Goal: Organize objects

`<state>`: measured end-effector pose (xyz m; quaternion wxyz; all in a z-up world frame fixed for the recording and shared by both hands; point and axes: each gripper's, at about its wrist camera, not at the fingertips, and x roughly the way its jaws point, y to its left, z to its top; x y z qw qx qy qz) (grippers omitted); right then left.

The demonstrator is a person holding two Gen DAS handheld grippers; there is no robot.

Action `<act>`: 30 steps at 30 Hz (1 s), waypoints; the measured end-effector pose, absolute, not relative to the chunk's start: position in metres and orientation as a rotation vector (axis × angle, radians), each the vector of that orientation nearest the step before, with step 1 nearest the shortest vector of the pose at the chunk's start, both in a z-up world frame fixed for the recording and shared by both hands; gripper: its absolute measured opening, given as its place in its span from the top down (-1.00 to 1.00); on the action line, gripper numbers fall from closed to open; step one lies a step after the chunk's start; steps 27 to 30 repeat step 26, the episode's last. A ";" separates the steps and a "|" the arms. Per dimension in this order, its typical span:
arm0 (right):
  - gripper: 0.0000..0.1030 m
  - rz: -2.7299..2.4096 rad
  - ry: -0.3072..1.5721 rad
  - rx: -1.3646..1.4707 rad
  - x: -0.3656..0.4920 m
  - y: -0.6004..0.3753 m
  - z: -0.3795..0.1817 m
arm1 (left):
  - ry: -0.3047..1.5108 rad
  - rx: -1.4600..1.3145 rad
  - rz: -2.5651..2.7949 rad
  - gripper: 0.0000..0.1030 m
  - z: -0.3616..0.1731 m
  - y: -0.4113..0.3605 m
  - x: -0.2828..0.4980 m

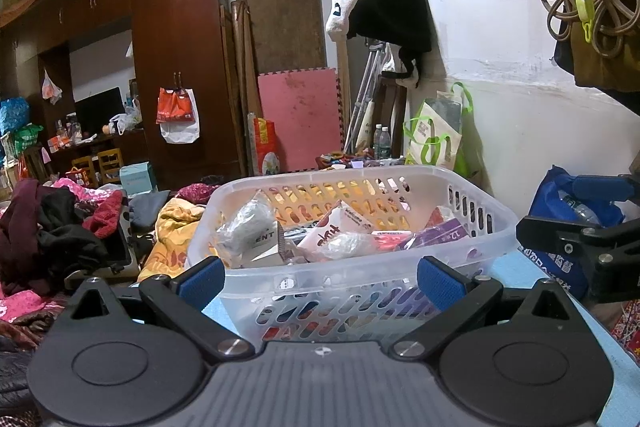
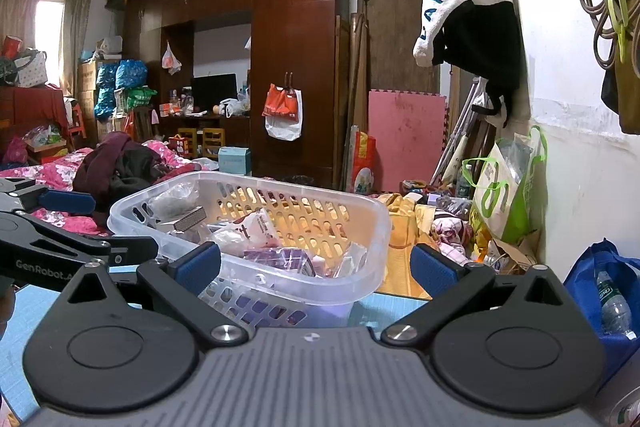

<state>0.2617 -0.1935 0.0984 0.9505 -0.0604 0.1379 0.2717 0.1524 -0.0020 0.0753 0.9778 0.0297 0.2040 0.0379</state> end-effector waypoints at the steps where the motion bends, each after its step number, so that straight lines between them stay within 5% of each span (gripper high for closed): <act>1: -1.00 0.552 0.281 -0.123 0.262 -0.194 0.098 | 0.413 0.059 0.076 -1.00 0.075 -0.002 0.153; 30: -1.00 0.553 0.285 -0.121 0.263 -0.194 0.097 | 0.435 0.032 0.071 -1.00 0.073 0.002 0.164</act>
